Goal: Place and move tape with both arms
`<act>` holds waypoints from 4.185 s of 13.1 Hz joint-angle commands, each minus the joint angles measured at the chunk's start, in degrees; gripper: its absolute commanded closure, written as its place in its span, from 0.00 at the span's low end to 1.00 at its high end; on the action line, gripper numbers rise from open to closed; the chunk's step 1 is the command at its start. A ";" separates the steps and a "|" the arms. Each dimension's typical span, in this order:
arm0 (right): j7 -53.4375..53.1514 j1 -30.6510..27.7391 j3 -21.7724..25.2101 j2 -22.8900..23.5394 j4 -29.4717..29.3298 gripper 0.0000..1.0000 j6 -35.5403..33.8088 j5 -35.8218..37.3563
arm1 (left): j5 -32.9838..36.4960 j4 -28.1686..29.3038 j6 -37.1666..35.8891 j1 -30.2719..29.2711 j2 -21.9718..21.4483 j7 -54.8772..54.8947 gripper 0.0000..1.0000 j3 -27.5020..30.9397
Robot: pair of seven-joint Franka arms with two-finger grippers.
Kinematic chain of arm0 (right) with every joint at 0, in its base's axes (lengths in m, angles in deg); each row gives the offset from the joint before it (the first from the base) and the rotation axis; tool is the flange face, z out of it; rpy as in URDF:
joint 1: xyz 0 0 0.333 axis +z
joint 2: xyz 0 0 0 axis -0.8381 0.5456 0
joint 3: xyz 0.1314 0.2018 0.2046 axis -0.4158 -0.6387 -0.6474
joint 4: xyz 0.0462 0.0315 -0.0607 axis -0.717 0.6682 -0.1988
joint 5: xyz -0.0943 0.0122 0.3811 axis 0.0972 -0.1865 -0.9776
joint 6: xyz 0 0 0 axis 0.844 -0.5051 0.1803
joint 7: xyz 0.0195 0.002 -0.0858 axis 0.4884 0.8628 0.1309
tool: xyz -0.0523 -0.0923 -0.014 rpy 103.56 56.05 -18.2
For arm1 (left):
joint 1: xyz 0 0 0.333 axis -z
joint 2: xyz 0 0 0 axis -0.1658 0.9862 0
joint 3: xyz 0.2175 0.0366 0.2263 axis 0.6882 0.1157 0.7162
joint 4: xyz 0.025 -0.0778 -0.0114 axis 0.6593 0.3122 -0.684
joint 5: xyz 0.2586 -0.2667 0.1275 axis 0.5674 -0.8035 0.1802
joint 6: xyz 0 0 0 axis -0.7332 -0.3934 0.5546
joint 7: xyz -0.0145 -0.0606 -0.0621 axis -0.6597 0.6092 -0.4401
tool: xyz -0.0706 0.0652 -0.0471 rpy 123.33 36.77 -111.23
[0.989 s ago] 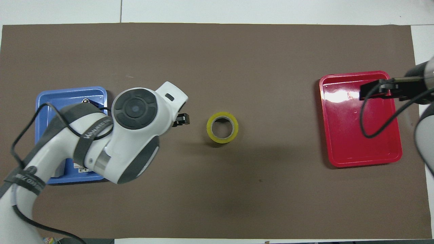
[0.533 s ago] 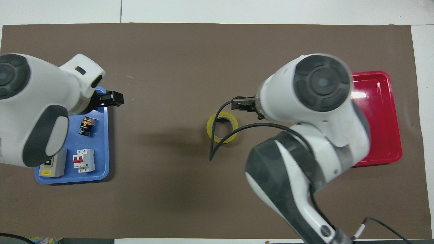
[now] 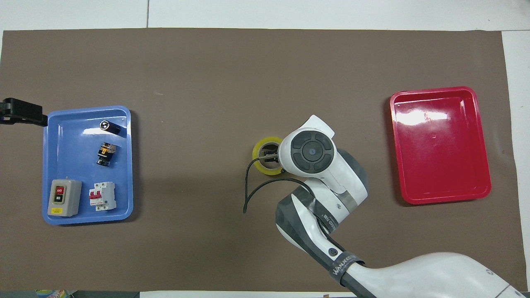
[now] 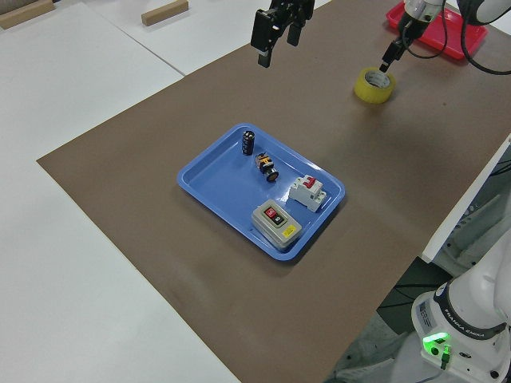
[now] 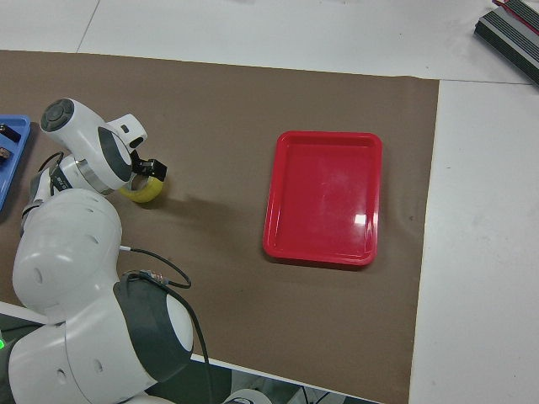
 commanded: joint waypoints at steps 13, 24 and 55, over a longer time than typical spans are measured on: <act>10.99 -9.80 -0.46 -2.93 -8.84 1.00 -13.31 1.92 | -1.70 -1.03 -4.71 2.27 -0.93 0.70 0.00 -1.39; 56.57 -43.23 1.99 -9.98 3.26 1.00 -6.07 -4.41 | -1.70 0.19 -5.06 1.74 -1.45 0.96 0.00 -1.30; 37.33 -14.96 22.98 -21.23 -20.79 0.00 -52.51 -9.24 | -1.70 0.19 -5.06 1.74 -1.45 0.96 0.00 -1.30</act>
